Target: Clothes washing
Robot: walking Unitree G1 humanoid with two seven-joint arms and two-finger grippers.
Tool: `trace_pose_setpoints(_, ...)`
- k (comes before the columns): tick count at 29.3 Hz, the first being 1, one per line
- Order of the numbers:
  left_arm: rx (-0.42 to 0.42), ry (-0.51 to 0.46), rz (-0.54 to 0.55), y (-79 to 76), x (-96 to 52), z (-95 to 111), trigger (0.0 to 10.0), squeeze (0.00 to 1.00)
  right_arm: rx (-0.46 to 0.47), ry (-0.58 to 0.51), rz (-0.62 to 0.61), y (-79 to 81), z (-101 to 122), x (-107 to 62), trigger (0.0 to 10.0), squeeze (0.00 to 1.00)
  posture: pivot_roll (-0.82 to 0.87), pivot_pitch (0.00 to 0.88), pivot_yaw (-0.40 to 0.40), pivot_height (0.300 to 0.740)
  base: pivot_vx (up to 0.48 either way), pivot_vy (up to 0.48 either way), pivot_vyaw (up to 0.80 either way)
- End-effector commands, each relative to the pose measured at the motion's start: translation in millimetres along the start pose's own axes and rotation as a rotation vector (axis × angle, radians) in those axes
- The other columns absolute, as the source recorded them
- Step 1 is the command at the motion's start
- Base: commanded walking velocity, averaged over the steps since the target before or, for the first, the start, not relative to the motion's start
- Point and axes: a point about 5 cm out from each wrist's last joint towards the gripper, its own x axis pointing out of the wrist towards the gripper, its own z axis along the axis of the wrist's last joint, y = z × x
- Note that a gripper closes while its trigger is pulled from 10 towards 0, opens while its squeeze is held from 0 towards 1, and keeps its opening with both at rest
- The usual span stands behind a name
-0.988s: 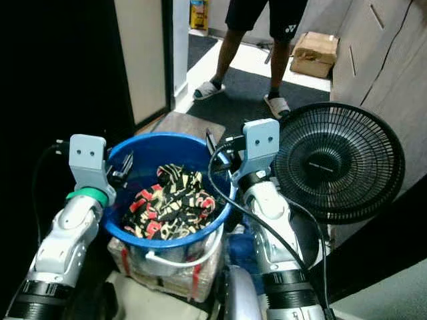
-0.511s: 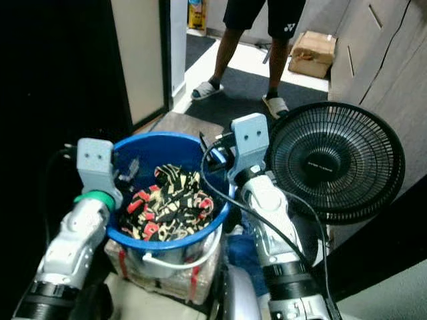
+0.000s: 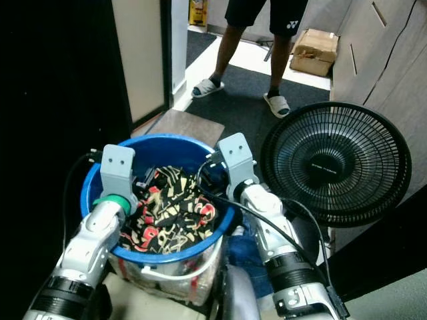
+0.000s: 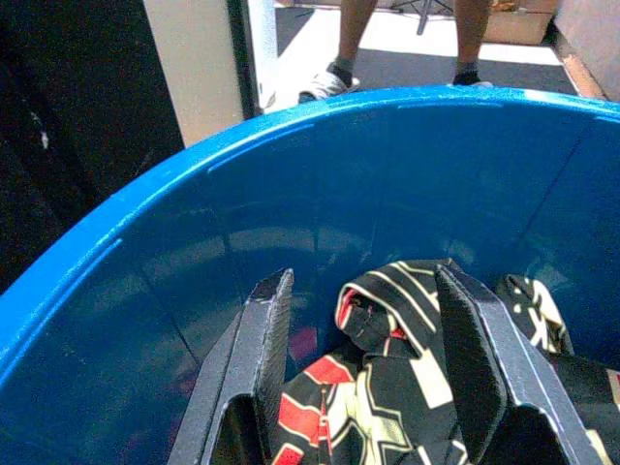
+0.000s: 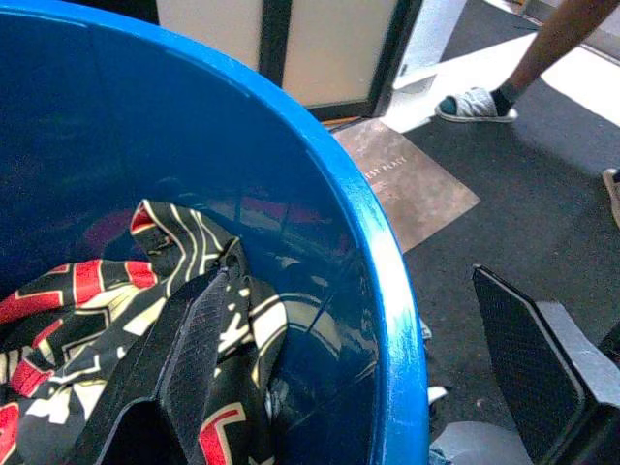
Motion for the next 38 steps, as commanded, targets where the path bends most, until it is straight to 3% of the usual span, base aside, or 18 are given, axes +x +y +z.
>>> trace_pose_setpoints(1,0.003,0.074,-0.004,-1.2,-5.3,-17,10.0,0.00,0.011,0.039,0.000,-1.5,-10,-3.5,10.0,0.00,0.04,0.144,-0.026,0.470,0.000,0.000,0.00)
trace_pose_setpoints(4,0.002,0.074,-0.011,-2.7,-7.8,-18,10.0,0.00,0.049,0.031,0.018,1.9,-7,-5.3,10.0,0.00,0.03,0.145,-0.023,0.470,0.000,0.000,0.00)
trace_pose_setpoints(7,-0.012,0.059,-0.014,-3.6,-8.6,-13,10.0,0.00,0.149,-0.024,0.010,1.7,3,-6.4,10.0,0.00,0.03,0.145,-0.023,0.470,0.000,0.000,0.00)
trace_pose_setpoints(10,-0.016,0.052,-0.016,-4.0,-8.0,-10,10.0,0.00,0.158,-0.054,0.003,-0.5,10,-6.0,10.0,0.00,0.03,0.144,-0.020,0.470,0.000,0.000,0.00)
trace_pose_setpoints(13,-0.052,0.022,-0.032,-6.6,-6.1,0,10.0,0.00,0.151,-0.193,0.039,-7.0,51,-2.6,10.0,0.00,0.03,0.147,-0.017,0.470,0.000,0.000,0.00)
trace_pose_setpoints(14,-0.052,0.022,-0.032,-6.6,-6.1,0,10.0,0.00,0.151,-0.193,0.039,-7.0,51,-2.6,10.0,0.00,0.03,0.147,-0.017,0.470,0.000,0.000,0.00)
trace_pose_setpoints(16,-0.062,0.010,-0.044,-8.3,-6.2,4,10.0,0.00,0.159,-0.264,0.079,-8.5,73,1.1,10.0,0.00,0.03,0.148,-0.017,0.470,0.000,0.000,0.00)
trace_pose_setpoints(20,-0.061,0.007,-0.059,-11.4,-9.9,5,10.0,0.00,0.132,-0.261,0.079,-13.2,85,16.9,10.0,0.00,0.04,0.156,-0.023,0.470,0.000,0.000,0.00)
trace_pose_setpoints(24,-0.059,0.011,-0.054,-11.5,-14.2,4,10.0,0.00,0.107,-0.176,0.100,-9.2,74,31.5,10.0,0.00,0.06,0.168,-0.038,0.470,0.000,0.000,0.00)
trace_pose_setpoints(26,-0.044,0.026,-0.028,-7.4,-19.8,0,10.0,0.00,0.084,-0.083,0.237,16.3,47,39.2,10.0,0.00,0.08,0.179,-0.049,0.470,0.000,0.000,0.00)
trace_pose_setpoints(28,-0.044,0.026,-0.028,-7.4,-19.8,0,10.0,0.00,0.084,-0.083,0.237,16.3,47,39.2,10.0,0.00,0.08,0.179,-0.049,0.470,0.000,0.000,0.00)
trace_pose_setpoints(29,-0.037,0.035,-0.013,-4.0,-22.7,-3,10.0,0.00,0.065,-0.052,0.320,31.8,35,39.5,10.0,0.00,0.10,0.186,-0.054,0.470,0.000,0.000,0.00)
trace_pose_setpoints(30,-0.037,0.035,-0.013,-4.0,-22.7,-3,10.0,0.00,0.065,-0.052,0.320,31.8,35,39.5,10.0,0.00,0.10,0.186,-0.054,0.470,0.000,0.000,0.00)
trace_pose_setpoints(31,-0.035,0.042,0.002,-0.2,-25.6,-4,10.0,0.00,0.046,-0.016,0.378,45.8,24,39.6,10.0,0.00,0.11,0.190,-0.056,0.470,0.000,0.000,0.00)
trace_pose_setpoints(33,-0.035,0.042,0.002,-0.2,-25.6,-4,10.0,0.00,0.046,-0.016,0.378,45.8,24,39.6,10.0,0.00,0.11,0.190,-0.056,0.470,0.000,0.000,0.00)
trace_pose_setpoints(36,-0.029,0.050,0.023,6.5,-30.3,-5,10.0,0.00,0.056,0.029,0.427,65.1,11,40.7,10.0,0.00,0.13,0.196,-0.057,0.470,0.000,0.000,0.00)
trace_pose_setpoints(38,-0.029,0.050,0.023,6.5,-30.3,-5,10.0,0.00,0.056,0.029,0.427,65.1,11,40.7,10.0,0.00,0.13,0.196,-0.057,0.470,0.000,0.000,0.00)
